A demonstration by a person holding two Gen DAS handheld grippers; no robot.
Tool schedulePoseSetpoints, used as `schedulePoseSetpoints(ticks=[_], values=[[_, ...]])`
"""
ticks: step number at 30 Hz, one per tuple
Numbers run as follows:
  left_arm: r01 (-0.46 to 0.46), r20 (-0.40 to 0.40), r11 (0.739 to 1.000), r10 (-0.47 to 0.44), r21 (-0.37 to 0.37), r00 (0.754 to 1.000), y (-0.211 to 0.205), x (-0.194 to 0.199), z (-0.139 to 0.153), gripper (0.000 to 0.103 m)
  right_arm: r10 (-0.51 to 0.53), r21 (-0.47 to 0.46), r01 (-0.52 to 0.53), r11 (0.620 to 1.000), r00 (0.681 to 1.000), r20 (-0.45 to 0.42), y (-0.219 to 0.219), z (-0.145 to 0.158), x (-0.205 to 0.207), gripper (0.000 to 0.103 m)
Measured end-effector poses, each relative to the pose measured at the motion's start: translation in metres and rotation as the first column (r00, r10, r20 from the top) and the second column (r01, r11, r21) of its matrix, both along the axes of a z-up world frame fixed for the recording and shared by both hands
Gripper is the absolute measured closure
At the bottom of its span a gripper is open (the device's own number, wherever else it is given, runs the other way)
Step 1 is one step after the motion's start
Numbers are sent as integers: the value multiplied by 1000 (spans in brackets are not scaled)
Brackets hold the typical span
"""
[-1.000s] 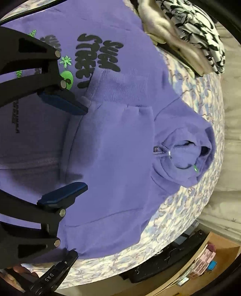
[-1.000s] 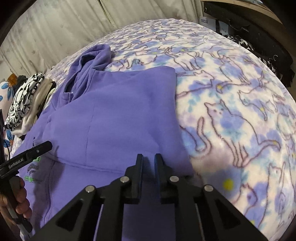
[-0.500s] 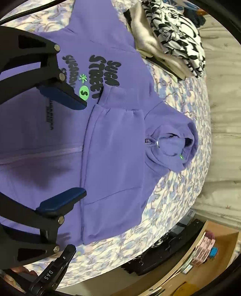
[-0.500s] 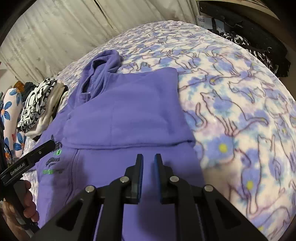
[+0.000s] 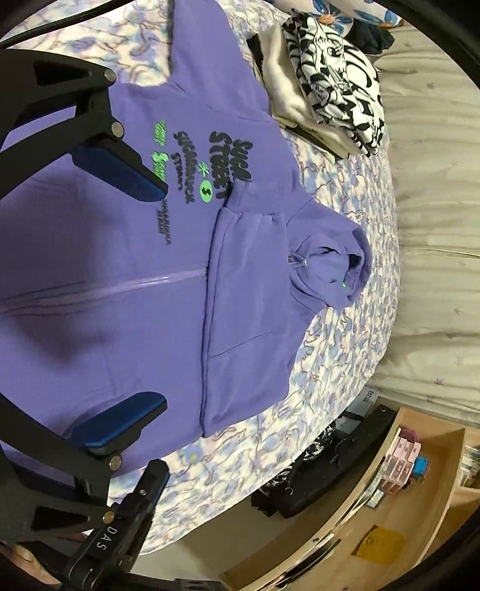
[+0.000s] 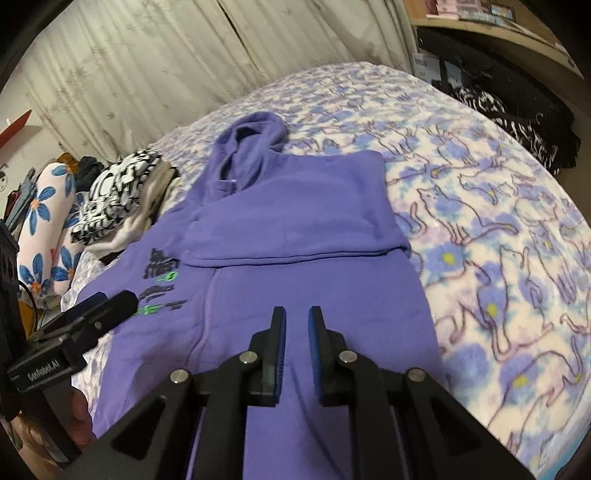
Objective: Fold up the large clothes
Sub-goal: 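Grasp the cuff of the printed-side sleeve with the left gripper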
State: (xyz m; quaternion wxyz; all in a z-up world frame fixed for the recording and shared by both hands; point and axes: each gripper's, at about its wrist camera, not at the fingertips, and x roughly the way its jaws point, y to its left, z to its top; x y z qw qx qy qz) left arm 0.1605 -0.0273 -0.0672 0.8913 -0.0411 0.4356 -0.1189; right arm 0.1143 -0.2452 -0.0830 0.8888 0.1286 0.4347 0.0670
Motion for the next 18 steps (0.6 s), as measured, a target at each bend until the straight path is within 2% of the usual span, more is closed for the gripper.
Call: schedulePoseSetpoints(ticks=[2, 4, 7, 12, 16, 18], values=[[0, 10, 1000, 0, 7, 1000, 4, -9, 6, 1, 14, -4, -14, 1000, 1000, 16, 10, 8, -8, 90], [5, 19, 1000, -5, 6, 1000, 11, -20, 11, 1, 29, -5, -28, 1000, 999, 31, 19, 15, -14, 79], [-10, 29, 1000, 10, 0, 1000, 25, -34, 18, 1, 46, -7, -46, 999, 998, 51, 34, 23, -21, 71], [-77, 41, 997, 78, -30, 996, 65, -51, 26, 1, 98, -3, -98, 995, 992, 81, 66, 38, -29, 69], [-150, 58, 988, 152, -49, 987, 109, -60, 27, 1, 137, -11, -137, 991, 984, 110, 95, 47, -31, 56], [-187, 69, 981, 190, -50, 979, 131, -65, 27, 1, 160, -25, -158, 987, 979, 127, 113, 51, -31, 54]])
